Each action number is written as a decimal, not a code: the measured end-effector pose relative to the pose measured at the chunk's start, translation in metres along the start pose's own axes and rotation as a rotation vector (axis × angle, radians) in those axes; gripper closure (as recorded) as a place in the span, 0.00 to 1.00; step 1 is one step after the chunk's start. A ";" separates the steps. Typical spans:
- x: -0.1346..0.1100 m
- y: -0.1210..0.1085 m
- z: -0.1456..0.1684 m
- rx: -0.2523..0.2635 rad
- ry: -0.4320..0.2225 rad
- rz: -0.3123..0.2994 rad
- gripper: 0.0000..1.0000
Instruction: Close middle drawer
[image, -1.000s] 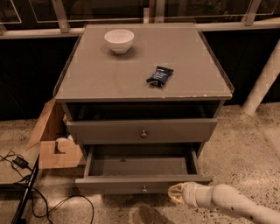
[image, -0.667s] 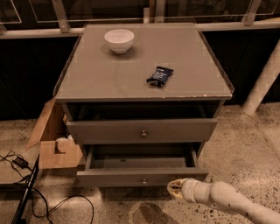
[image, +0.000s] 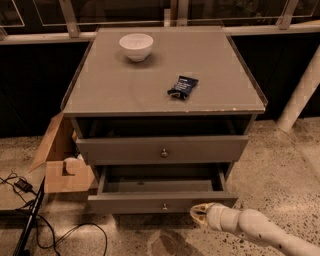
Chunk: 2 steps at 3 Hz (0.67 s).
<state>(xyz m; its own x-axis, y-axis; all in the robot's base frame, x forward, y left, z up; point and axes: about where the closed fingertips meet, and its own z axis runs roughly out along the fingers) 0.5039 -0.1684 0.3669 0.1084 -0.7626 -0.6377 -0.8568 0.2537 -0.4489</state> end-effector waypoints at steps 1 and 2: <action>0.002 -0.013 0.015 0.035 -0.016 -0.022 1.00; 0.002 -0.029 0.030 0.065 -0.034 -0.033 1.00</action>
Offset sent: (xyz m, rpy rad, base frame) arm 0.0670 0.0087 -0.0092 0.0316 -0.1211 -0.0180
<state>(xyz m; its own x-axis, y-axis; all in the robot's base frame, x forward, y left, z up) 0.5442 -0.1599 0.3597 0.1536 -0.7510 -0.6422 -0.8179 0.2680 -0.5091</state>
